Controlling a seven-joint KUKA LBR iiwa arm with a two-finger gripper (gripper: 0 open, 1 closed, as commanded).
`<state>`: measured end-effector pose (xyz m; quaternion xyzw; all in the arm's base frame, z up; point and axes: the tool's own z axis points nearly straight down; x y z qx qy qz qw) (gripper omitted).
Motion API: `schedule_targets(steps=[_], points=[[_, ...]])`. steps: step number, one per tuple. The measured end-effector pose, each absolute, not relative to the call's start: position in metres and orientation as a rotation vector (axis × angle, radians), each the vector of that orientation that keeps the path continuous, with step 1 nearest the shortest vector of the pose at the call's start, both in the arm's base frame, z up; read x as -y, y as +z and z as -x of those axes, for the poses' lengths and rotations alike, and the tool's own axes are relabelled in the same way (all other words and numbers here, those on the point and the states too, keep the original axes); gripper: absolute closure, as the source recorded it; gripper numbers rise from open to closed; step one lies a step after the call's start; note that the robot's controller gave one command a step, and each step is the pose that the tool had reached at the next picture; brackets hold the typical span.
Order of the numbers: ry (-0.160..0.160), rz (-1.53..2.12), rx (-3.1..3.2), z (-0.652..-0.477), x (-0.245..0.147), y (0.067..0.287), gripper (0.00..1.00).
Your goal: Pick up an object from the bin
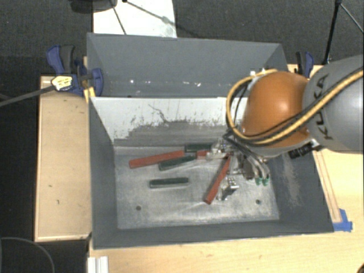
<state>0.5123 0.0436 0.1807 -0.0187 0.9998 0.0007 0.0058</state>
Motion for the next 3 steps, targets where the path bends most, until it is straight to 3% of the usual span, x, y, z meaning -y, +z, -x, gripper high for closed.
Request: schedule_targets(steps=[1, 2, 3], points=[[0.0, 0.382, -3.112, -0.52, -0.04, 0.118, 0.0], [0.003, 0.374, -3.109, -0.554, -0.021, 0.075, 1.0], [0.003, 0.373, -3.109, -0.554, -0.021, 0.075, 1.0]])
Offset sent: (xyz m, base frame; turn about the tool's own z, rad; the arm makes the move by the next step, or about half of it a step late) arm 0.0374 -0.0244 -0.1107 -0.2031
